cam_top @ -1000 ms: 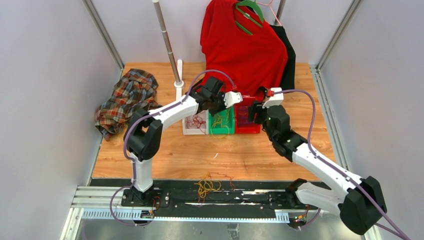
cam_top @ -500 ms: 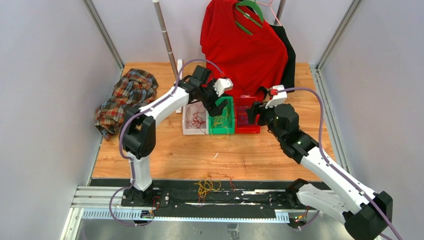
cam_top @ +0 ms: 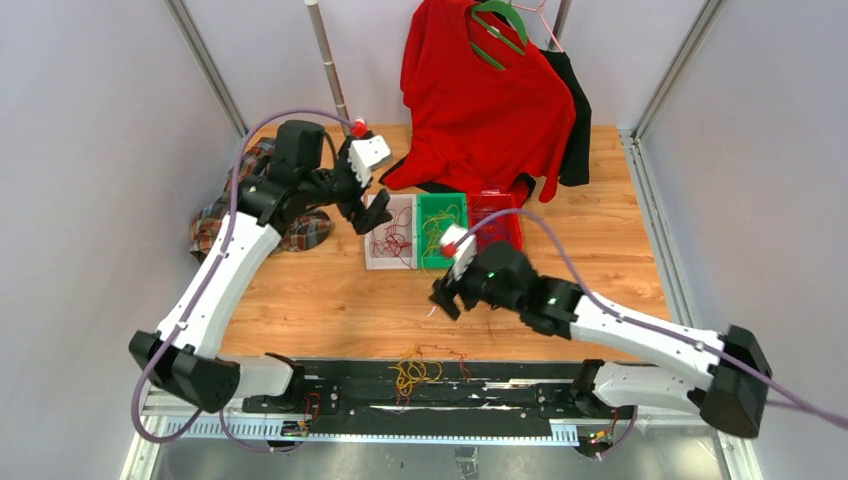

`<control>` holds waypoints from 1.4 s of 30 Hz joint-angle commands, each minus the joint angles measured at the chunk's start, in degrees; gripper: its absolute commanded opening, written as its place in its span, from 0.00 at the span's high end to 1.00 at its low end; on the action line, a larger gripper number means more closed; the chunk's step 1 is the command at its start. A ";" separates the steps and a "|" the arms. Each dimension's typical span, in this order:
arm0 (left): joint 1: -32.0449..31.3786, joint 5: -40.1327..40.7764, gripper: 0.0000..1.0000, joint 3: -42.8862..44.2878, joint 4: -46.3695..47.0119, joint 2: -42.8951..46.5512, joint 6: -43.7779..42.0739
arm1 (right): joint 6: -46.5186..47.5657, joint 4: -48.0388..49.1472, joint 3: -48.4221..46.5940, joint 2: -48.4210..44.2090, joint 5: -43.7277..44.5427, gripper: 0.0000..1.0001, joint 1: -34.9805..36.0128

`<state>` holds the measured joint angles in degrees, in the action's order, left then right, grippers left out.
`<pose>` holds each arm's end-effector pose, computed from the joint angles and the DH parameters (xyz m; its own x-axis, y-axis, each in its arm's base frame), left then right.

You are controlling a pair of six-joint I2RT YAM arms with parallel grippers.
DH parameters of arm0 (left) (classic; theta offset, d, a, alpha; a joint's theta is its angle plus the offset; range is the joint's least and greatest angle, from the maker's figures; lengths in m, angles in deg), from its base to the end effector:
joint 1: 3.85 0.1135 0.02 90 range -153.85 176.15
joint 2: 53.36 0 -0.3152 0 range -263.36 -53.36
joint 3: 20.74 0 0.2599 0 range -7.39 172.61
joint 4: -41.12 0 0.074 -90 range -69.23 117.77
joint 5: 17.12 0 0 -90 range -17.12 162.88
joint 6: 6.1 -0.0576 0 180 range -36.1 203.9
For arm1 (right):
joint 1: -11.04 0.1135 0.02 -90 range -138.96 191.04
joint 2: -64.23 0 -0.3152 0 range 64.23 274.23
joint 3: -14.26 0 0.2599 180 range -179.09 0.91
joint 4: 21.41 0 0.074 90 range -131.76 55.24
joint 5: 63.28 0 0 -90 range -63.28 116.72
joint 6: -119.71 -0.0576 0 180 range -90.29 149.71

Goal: Untangle the cables

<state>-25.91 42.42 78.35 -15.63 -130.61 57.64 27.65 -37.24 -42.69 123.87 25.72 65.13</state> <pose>0.2607 -0.1371 0.4469 -0.1620 0.4771 -0.8638 0.8705 0.4813 0.1027 0.1429 0.1991 0.3315 -0.2156 -0.2365 -0.9474 -0.8123 0.5819 0.0396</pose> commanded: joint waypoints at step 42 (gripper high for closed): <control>7.56 1.54 0.09 5.77 -9.55 2.68 -2.69 | -8.85 -14.73 -12.77 37.46 -10.97 0.49 13.35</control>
<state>-18.92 44.54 82.46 -24.92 -130.07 55.34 21.53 -50.44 -53.79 156.81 17.94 78.53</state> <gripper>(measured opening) 0.908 0.563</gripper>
